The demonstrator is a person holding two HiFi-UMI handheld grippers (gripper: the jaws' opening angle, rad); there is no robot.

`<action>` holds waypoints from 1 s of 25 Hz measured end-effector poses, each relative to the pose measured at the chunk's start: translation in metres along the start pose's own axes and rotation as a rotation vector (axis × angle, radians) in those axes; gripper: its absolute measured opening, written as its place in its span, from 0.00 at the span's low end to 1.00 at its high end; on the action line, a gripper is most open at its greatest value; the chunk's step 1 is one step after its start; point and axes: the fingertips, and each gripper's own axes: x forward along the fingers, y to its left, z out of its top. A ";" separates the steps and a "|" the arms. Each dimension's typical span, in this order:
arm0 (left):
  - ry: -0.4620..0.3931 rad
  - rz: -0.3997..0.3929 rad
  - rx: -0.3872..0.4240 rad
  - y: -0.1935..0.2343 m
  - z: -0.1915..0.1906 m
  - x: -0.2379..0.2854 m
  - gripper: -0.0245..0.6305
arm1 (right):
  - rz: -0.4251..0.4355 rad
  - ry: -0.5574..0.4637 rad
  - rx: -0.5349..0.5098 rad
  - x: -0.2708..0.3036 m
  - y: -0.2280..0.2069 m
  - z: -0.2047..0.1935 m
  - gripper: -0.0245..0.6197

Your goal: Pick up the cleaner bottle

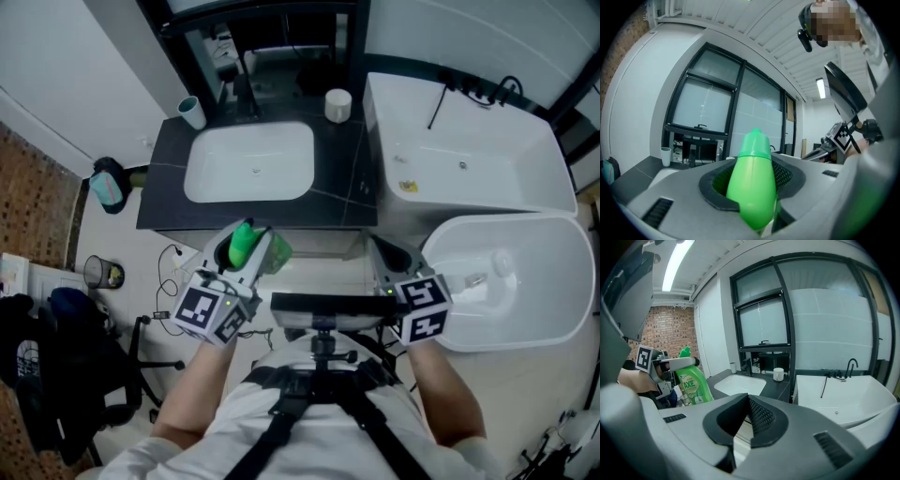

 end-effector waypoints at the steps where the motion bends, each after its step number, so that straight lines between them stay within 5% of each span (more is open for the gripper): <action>1: 0.000 -0.001 0.000 0.000 0.000 0.001 0.28 | 0.001 0.000 -0.002 0.000 -0.001 0.001 0.04; 25: 0.007 -0.019 0.003 -0.008 0.002 0.012 0.28 | 0.005 0.003 0.007 0.002 -0.006 0.002 0.04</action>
